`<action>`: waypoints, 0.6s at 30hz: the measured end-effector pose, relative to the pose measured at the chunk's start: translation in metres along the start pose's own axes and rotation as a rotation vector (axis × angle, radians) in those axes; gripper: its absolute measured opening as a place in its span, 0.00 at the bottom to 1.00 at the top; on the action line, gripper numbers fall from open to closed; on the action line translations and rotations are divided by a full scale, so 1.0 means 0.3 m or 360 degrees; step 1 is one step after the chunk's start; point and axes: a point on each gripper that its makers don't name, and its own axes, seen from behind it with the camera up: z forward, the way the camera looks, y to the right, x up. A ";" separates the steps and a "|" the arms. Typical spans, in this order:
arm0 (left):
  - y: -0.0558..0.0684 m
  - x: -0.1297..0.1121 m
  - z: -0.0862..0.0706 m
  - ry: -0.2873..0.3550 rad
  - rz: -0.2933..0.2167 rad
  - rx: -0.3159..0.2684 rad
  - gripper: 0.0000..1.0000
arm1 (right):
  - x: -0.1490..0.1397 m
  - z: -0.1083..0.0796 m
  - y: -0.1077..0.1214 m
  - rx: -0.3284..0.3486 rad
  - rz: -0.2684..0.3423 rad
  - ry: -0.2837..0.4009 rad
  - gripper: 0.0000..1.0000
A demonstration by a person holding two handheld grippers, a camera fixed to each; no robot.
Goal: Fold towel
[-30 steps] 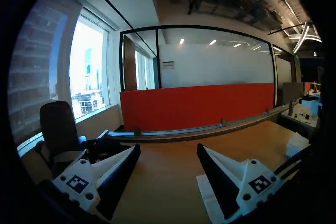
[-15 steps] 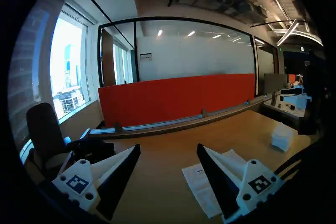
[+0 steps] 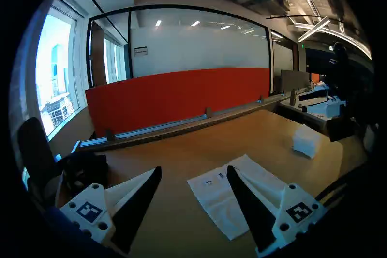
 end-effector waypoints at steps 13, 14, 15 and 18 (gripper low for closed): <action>0.076 -0.110 0.037 -0.0104 0.0034 -0.0125 1.00 | -0.121 0.017 -0.064 0.0131 -0.0077 -0.0151 1.00; 0.083 -0.120 0.040 -0.0113 0.0037 -0.0132 1.00 | -0.131 0.019 -0.068 0.0140 -0.0080 -0.0161 1.00; 0.090 -0.132 0.044 -0.0123 0.0041 -0.0141 1.00 | -0.142 0.022 -0.073 0.0149 -0.0083 -0.0171 1.00; 0.104 -0.170 0.054 -0.0155 0.0058 -0.0152 1.00 | -0.173 0.032 -0.084 0.0167 -0.0086 -0.0195 1.00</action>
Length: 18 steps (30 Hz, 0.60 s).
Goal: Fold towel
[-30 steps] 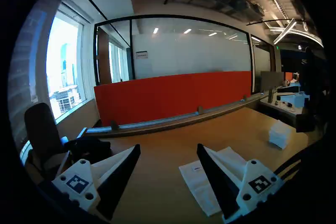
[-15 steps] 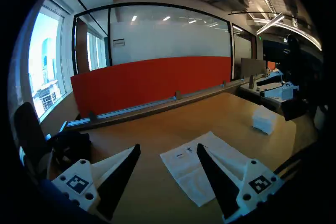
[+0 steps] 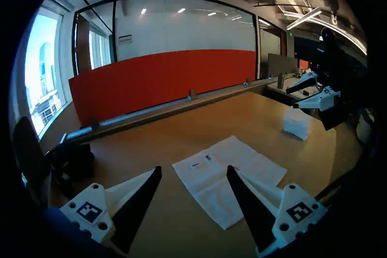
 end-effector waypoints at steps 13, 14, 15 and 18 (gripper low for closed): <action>0.086 -0.174 0.069 -0.0128 0.0036 -0.0072 1.00 | -0.166 0.062 -0.060 0.0053 -0.0009 -0.0099 1.00; 0.094 -0.186 0.074 -0.0138 0.0041 -0.0079 1.00 | -0.179 0.065 -0.066 0.0058 -0.0011 -0.0107 1.00; 0.101 -0.198 0.079 -0.0149 0.0045 -0.0086 1.00 | -0.193 0.069 -0.072 0.0064 -0.0014 -0.0115 1.00; 0.127 -0.241 0.096 -0.0187 0.0050 -0.0120 1.00 | -0.229 0.081 -0.091 0.0083 -0.0019 -0.0130 1.00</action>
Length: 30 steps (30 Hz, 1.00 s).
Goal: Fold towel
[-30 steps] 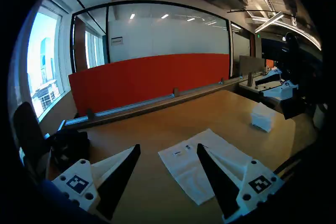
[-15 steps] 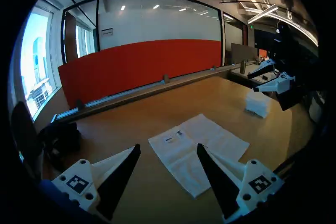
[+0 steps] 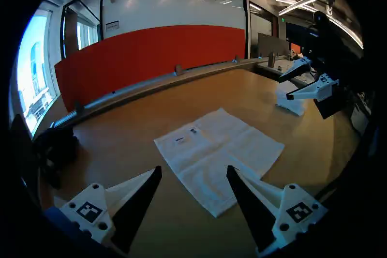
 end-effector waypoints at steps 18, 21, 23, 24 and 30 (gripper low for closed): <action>0.076 -0.229 0.126 -0.0200 0.0025 -0.0086 1.00 | -0.239 0.120 -0.084 0.0059 0.0015 -0.0170 1.00; 0.083 -0.266 0.140 -0.0238 0.0021 -0.0092 1.00 | -0.281 0.132 -0.097 0.0066 0.0028 -0.0206 1.00; 0.088 -0.293 0.145 -0.0274 0.0011 -0.0097 1.00 | -0.312 0.140 -0.105 0.0074 0.0031 -0.0235 1.00; 0.090 -0.305 0.148 -0.0291 0.0005 -0.0099 1.00 | -0.327 0.144 -0.109 0.0077 0.0032 -0.0248 1.00; 0.106 -0.380 0.163 -0.0397 -0.0039 -0.0104 1.00 | -0.400 0.165 -0.135 0.0108 0.0031 -0.0312 1.00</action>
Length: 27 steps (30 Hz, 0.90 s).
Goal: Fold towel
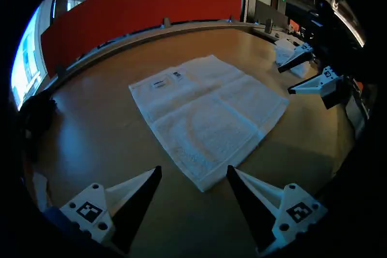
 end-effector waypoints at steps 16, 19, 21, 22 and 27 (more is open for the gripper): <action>0.036 -0.056 0.038 -0.0101 0.0011 -0.0016 1.00 | -0.125 0.038 -0.027 0.0068 -0.0020 -0.0138 0.98; 0.044 -0.065 0.043 -0.0113 0.0003 -0.0017 1.00 | -0.139 0.041 -0.032 0.0088 -0.0022 -0.0156 0.95; 0.050 -0.067 0.046 -0.0113 0.0002 -0.0017 1.00 | -0.144 0.045 -0.036 0.0099 -0.0023 -0.0159 0.93; 0.051 -0.067 0.047 -0.0112 0.0006 -0.0014 1.00 | -0.146 0.047 -0.035 0.0099 -0.0027 -0.0159 0.92; 0.055 -0.068 0.050 -0.0115 0.0029 -0.0009 0.99 | -0.152 0.058 -0.038 0.0110 -0.0038 -0.0159 0.86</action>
